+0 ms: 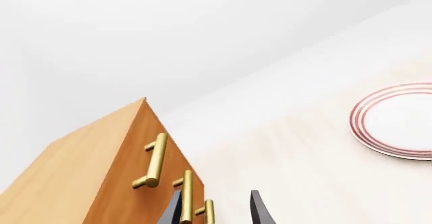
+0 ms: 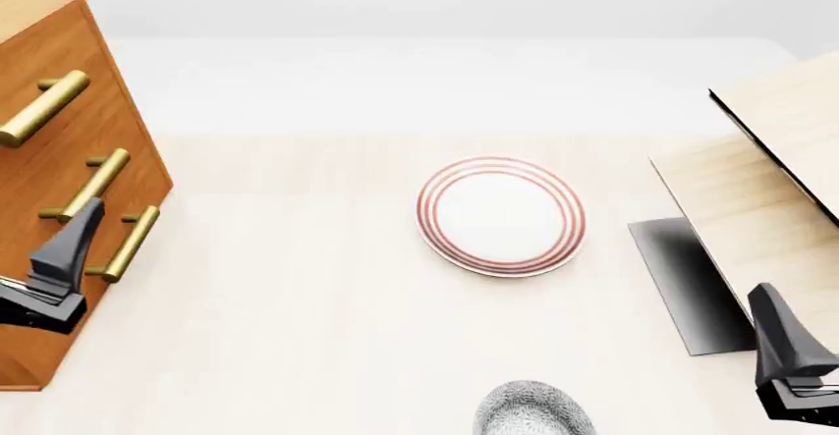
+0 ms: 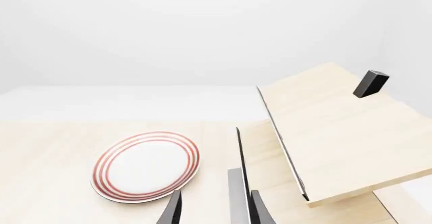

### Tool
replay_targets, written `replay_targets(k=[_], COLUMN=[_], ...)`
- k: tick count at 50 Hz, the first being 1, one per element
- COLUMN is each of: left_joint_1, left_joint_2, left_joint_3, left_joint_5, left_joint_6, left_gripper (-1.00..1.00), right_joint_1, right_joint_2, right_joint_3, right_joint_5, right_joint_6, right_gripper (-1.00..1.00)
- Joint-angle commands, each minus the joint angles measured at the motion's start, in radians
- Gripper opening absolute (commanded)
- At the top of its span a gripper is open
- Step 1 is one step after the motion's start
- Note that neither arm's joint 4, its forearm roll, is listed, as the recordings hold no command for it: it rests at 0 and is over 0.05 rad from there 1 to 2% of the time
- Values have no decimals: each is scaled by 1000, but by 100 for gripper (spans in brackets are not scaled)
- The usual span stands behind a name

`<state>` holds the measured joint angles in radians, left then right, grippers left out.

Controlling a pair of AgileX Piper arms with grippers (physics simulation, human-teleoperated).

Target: Open the top drawer of the cabinet and put the bowl in it.

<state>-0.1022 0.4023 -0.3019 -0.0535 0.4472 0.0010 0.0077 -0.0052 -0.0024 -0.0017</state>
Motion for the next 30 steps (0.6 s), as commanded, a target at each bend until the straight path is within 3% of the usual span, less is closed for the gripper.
replay_targets(k=[1, 12, 30], left_joint_1=[-38, -11, 24], left_joint_2=[100, 111, 195], left_joint_3=[-71, -66, -51], left_joint_5=[-20, -55, -163], left_joint_6=[112, 312, 511], left_gripper=[100, 100, 100], right_joint_1=[0, 0, 0], right_joint_2=[-1, -2, -2], right_joint_3=[1, 1, 1], right_joint_5=[0, 0, 0], right_joint_6=[0, 0, 0], right_gripper=[100, 100, 100])
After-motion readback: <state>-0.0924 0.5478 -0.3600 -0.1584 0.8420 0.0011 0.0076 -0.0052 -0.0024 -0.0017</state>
